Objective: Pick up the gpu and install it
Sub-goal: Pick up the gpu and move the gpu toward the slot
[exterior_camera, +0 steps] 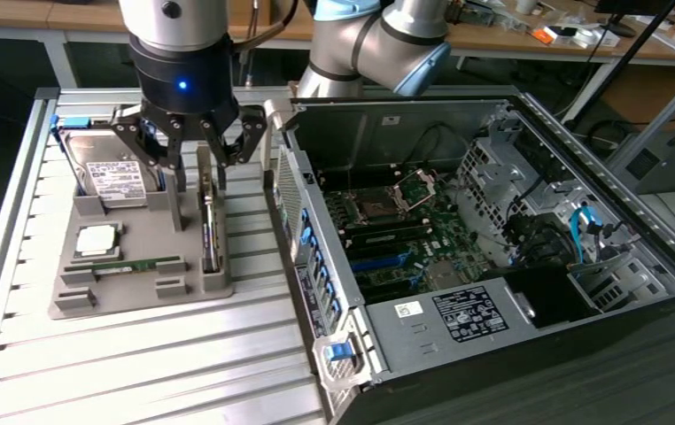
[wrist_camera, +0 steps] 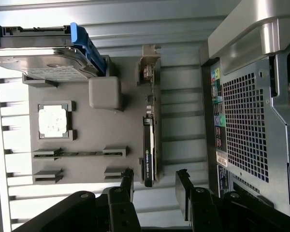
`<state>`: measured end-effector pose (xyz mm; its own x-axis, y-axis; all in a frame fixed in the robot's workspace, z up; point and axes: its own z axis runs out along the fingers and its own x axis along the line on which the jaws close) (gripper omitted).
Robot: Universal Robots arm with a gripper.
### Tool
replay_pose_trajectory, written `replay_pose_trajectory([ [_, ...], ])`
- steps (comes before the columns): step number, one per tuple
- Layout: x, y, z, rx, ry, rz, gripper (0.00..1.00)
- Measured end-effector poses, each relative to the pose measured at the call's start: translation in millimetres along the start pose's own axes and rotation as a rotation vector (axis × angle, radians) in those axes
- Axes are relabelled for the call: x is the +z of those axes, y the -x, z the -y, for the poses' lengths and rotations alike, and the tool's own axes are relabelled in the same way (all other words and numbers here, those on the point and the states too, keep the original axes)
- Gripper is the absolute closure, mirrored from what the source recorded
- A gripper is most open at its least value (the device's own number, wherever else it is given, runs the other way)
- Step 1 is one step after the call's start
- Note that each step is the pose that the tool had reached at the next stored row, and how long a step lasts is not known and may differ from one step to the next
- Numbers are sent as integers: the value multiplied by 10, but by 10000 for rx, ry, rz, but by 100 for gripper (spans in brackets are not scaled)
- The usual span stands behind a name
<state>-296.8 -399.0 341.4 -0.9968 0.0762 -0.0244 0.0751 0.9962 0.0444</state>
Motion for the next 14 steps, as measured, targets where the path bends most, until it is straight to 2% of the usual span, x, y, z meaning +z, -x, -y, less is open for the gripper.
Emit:
replay_pose_trajectory([
  [14, 81, -2, 4, 0, -1, -1, 52],
])
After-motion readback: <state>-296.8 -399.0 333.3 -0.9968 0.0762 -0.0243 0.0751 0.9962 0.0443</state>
